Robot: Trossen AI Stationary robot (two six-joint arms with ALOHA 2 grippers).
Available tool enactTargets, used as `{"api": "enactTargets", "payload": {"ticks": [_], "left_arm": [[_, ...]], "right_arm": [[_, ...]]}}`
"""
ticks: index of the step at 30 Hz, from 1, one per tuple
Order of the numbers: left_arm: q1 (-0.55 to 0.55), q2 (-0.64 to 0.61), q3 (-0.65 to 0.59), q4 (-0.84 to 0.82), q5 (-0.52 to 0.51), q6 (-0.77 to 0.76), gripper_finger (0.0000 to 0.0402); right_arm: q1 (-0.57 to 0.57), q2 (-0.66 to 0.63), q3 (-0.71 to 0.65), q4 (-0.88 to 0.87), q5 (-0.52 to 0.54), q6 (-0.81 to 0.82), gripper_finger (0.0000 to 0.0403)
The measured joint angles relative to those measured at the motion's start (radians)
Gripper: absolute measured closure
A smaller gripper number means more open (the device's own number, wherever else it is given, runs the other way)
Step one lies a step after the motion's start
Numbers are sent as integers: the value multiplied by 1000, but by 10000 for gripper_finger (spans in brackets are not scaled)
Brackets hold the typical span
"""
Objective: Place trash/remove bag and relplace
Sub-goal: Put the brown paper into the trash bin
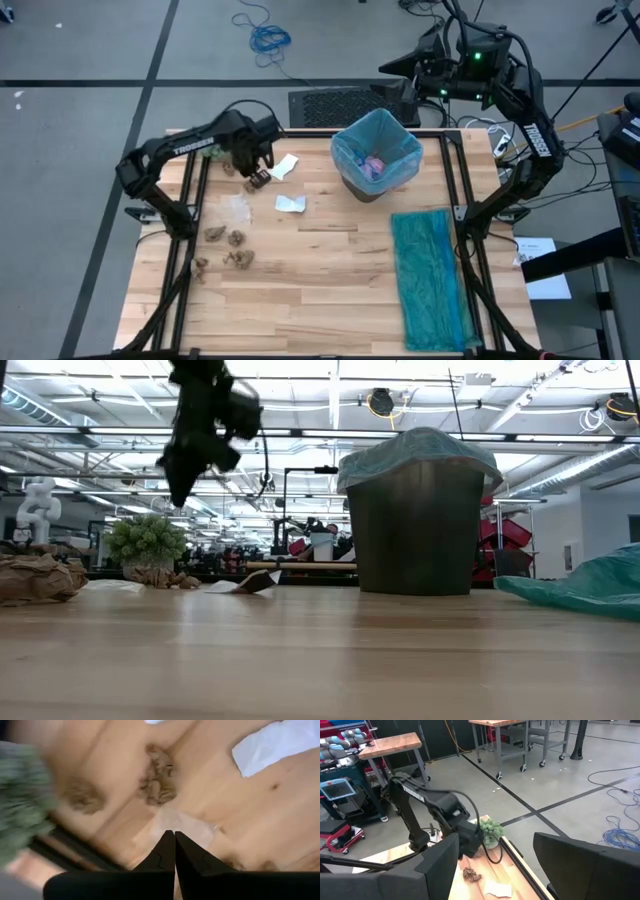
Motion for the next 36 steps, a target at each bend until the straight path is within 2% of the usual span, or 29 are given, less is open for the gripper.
{"api": "enactTargets", "payload": {"ticks": [3, 11, 19, 23, 26, 31, 34, 36], "left_arm": [[49, 0, -106, 120, 64, -3, 399], [61, -1, -200, 268, 50, 58, 370], [61, -1, -288, 301, 49, 77, 278], [61, -1, -355, 377, 50, 78, 231], [61, 3, -415, 469, 50, 77, 210], [59, 29, -476, 552, 29, 60, 211], [59, 40, -479, 565, 19, 3, 236], [59, 41, -479, 576, 19, -22, 269]], "right_arm": [[0, 0, 0, 0, 0, 3, 152], [0, 0, 0, -7, -2, 24, 152], [0, 0, 0, -7, -3, 40, 152], [0, 0, 0, -4, -3, 40, 152], [0, 0, 0, 5, -2, 40, 152], [0, 0, 0, 18, -2, 40, 152], [0, 0, 0, 20, -2, 40, 152], [0, 0, 0, 20, -2, 43, 152]]}}
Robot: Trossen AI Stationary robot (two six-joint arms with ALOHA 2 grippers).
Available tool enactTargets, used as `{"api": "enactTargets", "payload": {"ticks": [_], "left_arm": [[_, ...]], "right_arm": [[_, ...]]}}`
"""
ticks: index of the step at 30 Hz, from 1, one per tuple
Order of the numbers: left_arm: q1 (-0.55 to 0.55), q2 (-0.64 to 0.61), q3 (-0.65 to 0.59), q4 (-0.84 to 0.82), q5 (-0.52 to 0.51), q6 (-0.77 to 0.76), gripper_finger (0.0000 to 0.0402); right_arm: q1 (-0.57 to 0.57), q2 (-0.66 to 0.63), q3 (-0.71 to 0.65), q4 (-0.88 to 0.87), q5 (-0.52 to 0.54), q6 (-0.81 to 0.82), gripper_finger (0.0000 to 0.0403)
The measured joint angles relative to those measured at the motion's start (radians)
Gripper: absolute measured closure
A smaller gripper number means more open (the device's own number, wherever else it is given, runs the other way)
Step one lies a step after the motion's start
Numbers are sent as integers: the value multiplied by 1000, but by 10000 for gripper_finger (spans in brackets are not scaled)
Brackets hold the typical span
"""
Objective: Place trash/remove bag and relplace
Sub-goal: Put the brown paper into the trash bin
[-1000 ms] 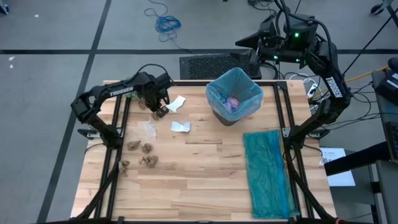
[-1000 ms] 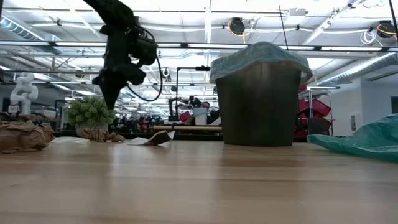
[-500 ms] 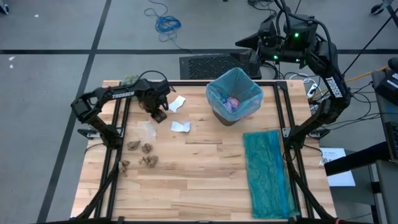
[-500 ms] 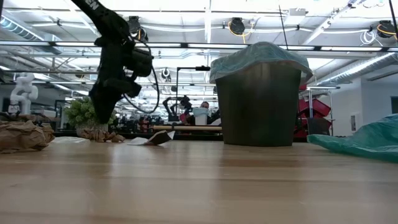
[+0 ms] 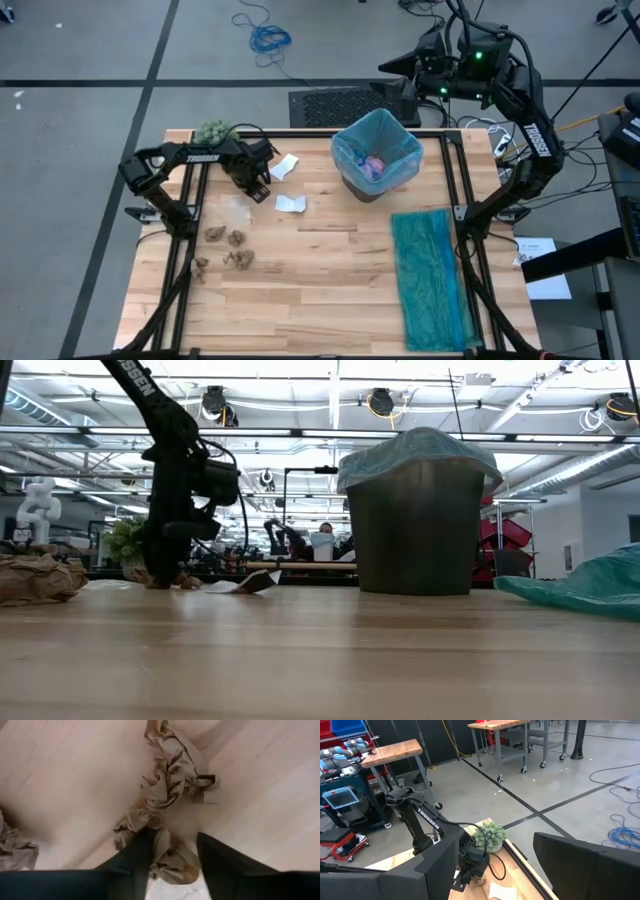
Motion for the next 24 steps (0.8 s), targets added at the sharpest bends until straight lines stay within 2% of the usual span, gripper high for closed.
{"api": "enactTargets", "payload": {"ticks": [4, 5, 11, 16, 20, 24], "left_arm": [[0, -9, 3, 21, 34, -10, 370], [0, -16, 3, 21, 51, -14, 384], [-1, -123, 22, -26, 94, -42, 397], [-6, -283, 103, -57, 94, -113, 399], [-6, -398, 189, -17, 93, -205, 400], [-6, -462, 294, 61, 108, -257, 401]], "right_arm": [[0, 0, 0, 0, 0, 1, 152], [0, 0, 0, 0, 0, 1, 152], [0, 0, 0, -1, 0, -3, 152], [0, 0, 0, -1, 0, -7, 152], [0, 0, 0, -1, 0, -11, 152], [0, 0, 0, -1, 3, -11, 152]]}}
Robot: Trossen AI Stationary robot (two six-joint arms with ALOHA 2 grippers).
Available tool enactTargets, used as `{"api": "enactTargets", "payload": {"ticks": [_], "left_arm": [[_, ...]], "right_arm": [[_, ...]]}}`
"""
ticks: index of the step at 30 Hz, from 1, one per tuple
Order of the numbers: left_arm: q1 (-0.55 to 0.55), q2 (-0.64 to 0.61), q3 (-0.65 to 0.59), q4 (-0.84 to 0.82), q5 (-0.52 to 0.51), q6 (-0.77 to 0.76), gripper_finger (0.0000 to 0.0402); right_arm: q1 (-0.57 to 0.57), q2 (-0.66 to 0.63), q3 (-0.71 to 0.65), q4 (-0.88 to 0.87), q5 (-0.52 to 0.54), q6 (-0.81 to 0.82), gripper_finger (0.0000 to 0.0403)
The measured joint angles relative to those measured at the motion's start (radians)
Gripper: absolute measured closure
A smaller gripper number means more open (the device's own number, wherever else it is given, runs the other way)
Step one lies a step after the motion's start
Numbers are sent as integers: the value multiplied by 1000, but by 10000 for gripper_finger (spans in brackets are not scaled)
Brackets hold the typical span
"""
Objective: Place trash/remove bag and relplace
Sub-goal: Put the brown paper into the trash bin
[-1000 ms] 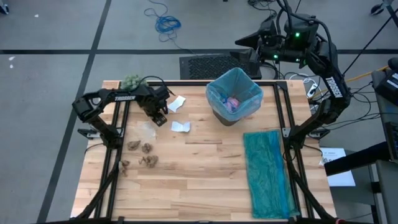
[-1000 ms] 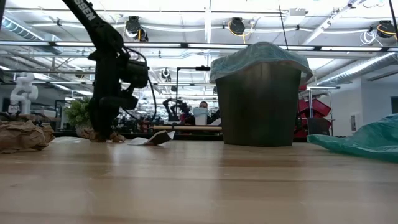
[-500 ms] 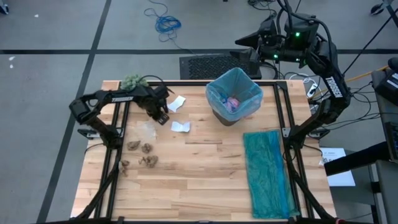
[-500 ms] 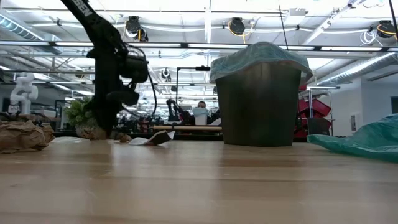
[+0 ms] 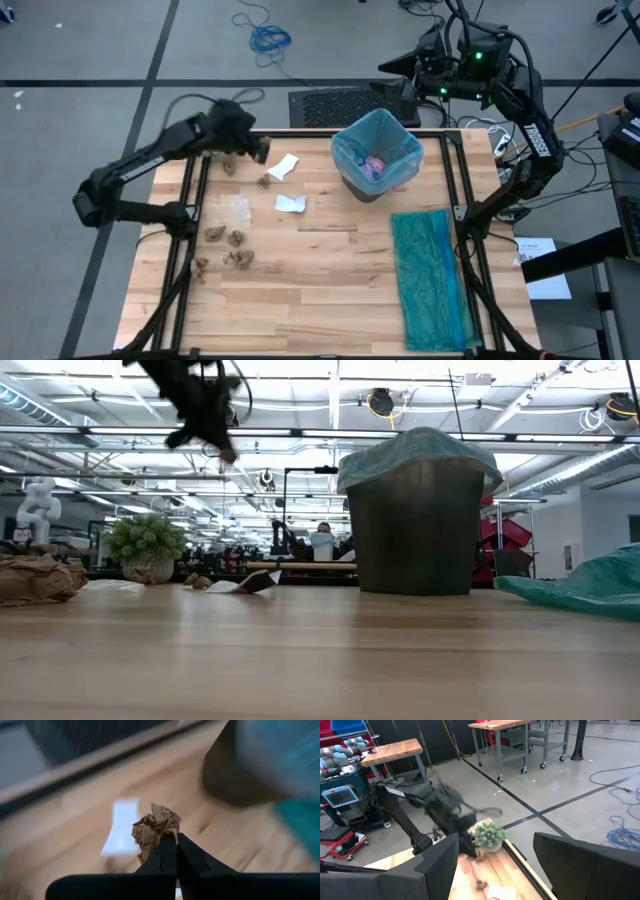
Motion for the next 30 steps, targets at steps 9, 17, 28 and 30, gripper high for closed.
{"api": "enactTargets", "payload": {"ticks": [9, 17, 28, 30], "left_arm": [[-33, 89, 275, 297, 176, -14, 401], [-108, 367, 543, 358, 272, -11, 401], [-202, 702, 814, 390, 380, 56, 399], [-208, 721, 817, 388, 400, 58, 387]], "right_arm": [[0, 0, 0, 16, 3, -22, 152], [0, 0, 0, 26, 3, -27, 152], [0, 0, 0, 25, 0, -17, 152], [0, 0, 0, 25, -1, -9, 152]]}}
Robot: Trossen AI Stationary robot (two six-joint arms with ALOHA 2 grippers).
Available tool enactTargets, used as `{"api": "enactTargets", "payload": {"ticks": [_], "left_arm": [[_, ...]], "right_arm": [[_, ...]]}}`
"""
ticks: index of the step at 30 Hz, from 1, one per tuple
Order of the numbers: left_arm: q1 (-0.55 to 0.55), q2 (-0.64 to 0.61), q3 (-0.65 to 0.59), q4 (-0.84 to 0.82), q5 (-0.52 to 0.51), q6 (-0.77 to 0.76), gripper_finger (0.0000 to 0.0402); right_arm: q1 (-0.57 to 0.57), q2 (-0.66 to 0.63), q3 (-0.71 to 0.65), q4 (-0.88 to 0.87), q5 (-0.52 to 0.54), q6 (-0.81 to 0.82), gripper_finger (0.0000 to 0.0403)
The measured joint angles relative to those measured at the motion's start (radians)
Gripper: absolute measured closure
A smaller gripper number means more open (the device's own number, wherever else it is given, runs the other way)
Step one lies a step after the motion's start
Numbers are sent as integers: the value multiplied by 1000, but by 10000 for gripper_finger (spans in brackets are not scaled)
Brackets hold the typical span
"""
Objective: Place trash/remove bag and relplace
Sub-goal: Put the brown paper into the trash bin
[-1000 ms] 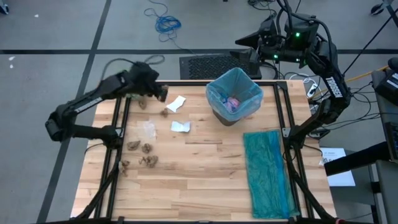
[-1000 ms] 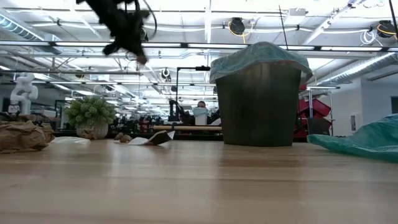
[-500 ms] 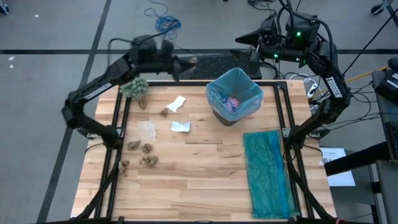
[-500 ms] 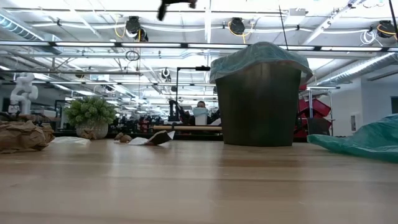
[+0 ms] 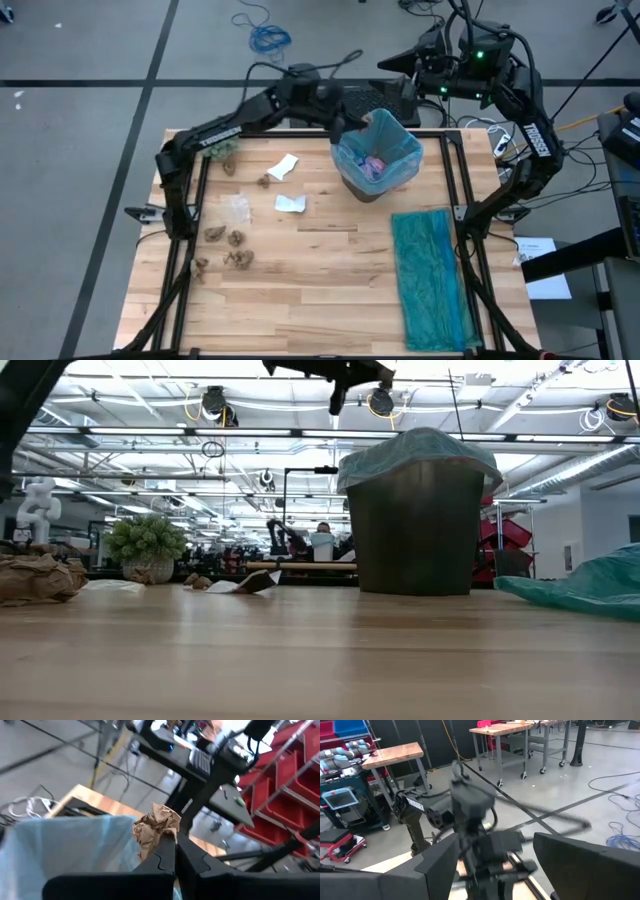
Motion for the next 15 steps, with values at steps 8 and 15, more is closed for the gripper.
{"api": "enactTargets", "payload": {"ticks": [8, 15], "left_arm": [[-2, 8, 2, 26, -2, 29, 283], [-2, 7, 2, 41, -29, 34, 197]], "right_arm": [[0, 0, 0, 0, -22, 18, 152], [0, 0, 0, 0, -26, 9, 152]]}}
